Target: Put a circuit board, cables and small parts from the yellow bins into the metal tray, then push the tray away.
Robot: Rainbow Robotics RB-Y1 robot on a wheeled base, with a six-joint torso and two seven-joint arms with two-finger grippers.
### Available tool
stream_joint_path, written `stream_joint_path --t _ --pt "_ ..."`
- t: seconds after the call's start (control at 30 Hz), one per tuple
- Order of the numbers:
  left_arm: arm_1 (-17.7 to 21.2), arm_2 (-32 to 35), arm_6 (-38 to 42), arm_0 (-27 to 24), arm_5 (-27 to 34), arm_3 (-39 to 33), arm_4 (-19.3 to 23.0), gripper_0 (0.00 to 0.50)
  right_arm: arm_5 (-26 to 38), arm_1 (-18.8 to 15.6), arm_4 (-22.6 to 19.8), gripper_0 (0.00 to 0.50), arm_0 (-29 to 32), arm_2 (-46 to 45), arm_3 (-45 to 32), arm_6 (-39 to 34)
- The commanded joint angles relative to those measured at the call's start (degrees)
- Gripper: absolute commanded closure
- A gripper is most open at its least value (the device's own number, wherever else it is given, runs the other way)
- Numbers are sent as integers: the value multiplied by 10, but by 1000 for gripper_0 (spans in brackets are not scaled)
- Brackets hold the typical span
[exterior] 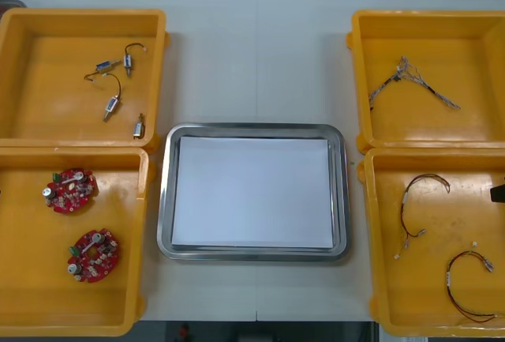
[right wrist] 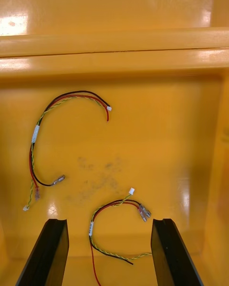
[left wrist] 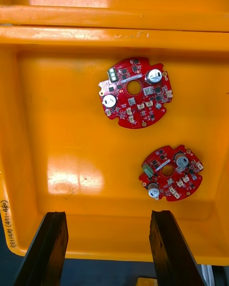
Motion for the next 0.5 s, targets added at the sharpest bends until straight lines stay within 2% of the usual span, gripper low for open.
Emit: stream_joint_path --t 0.03,0.43,0.5 --pt "22 16 -47 12 3 -14 4 0 2 -17 -5 0 10 -12 -4 -29" --pt "22 16 -47 12 3 -14 4 0 2 -17 -5 0 10 -12 -4 -29" --pt "22 16 -47 12 3 -14 4 0 2 2 -6 0 12 -4 -1 -30"
